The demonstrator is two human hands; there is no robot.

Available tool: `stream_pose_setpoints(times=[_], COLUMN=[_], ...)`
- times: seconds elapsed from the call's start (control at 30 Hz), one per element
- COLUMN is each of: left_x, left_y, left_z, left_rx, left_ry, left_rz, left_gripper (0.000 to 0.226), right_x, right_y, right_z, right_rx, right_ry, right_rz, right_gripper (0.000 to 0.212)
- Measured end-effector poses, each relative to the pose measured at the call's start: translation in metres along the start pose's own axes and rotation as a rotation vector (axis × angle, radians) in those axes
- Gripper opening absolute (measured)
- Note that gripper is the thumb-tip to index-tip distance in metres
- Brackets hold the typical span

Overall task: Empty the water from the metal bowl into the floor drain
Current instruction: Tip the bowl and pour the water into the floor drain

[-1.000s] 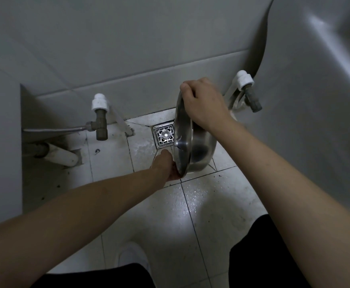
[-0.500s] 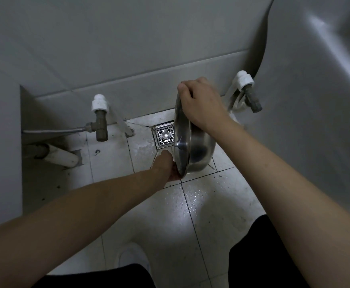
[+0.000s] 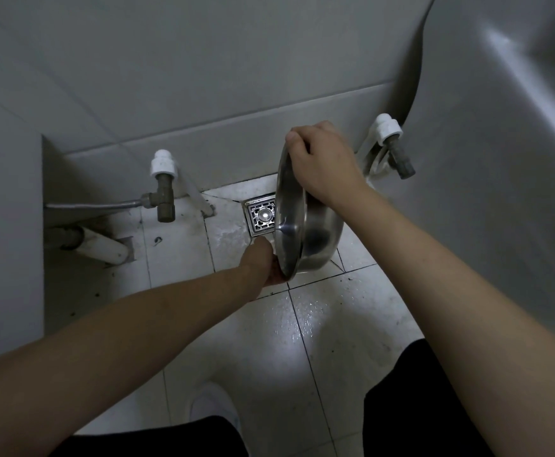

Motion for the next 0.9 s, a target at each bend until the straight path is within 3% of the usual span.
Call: stream_pose_setpoints(times=[0.13, 0.53, 0.7, 0.9], left_x=[-0.003, 0.023, 0.032, 0.041], left_y=[0.005, 0.002, 0.015, 0.026], left_z=[-0.002, 0.001, 0.005, 0.003], left_rx=[-0.073, 0.01, -0.182, -0.251], left_ry=[-0.012, 0.078, 0.089, 0.144], left_rz=[-0.017, -0.079, 0.122, 0.179], left_gripper=[0.051, 0.054, 0.047, 0.045], right_x=[0.004, 0.02, 0.028, 0.042], right_y=[0.002, 0.008, 0.019, 0.039], right_z=[-0.003, -0.016, -0.018, -0.025], right_rx=[-0.007, -0.026, -0.046, -0.121], right_ry=[0.004, 0.058, 0.044, 0.105], right_rz=[0.005, 0.012, 0.02, 0.12], right_gripper=[0.038, 0.038, 0.036, 0.032])
Point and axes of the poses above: each hand's wrist, its own z-axis towards the middle knuckle, its own x-axis out of the back of the hand, y = z × x, the point moved 9 cm from there along z, towards the middle knuckle, and after that the axes turned 8 degrees about -x, right-handed, at the moved point
